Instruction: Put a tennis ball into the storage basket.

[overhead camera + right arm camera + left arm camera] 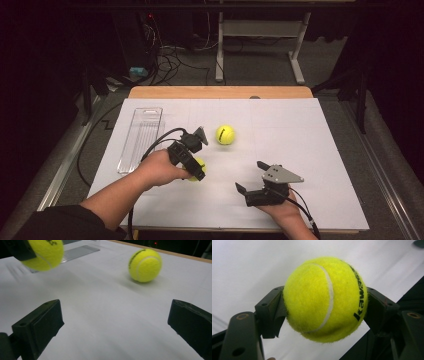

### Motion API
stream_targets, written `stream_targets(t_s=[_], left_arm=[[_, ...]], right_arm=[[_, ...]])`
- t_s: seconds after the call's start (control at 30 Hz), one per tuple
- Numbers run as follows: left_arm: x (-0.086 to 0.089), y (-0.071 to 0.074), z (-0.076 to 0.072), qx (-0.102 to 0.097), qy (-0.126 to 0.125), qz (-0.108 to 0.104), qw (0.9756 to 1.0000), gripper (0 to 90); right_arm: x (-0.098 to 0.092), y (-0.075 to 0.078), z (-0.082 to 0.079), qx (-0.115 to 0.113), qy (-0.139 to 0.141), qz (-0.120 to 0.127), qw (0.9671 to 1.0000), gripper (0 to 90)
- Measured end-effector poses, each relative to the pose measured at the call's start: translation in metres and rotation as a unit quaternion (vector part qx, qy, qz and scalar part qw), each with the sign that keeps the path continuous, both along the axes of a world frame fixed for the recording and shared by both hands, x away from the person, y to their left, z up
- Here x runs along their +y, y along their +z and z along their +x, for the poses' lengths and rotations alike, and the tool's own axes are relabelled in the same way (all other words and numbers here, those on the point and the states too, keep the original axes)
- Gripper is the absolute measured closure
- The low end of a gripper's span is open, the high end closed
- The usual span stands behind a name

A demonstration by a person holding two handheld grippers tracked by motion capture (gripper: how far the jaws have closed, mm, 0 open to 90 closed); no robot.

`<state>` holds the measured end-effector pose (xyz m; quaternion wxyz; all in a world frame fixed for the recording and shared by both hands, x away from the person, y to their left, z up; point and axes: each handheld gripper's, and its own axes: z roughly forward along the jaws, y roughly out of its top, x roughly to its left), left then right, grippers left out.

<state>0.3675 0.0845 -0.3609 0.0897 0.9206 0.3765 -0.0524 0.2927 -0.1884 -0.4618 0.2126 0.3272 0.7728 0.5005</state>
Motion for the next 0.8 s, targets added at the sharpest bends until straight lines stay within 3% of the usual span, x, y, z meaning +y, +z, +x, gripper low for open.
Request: stream_targets(t_s=[0.4, 0.8], left_arm=[[0.035, 0.018, 0.015, -0.012, 0.038, 0.011, 0.9992, 26.7], [0.070, 0.027, 0.032, -0.019, 0.080, 0.025, 0.9963, 26.7]], right_arm=[[-0.060, -0.001, -0.005, -0.007, -0.063, -0.005, 0.9980, 0.0], [-0.083, 0.000, -0.013, -0.010, -0.082, -0.005, 0.9966, 0.0]])
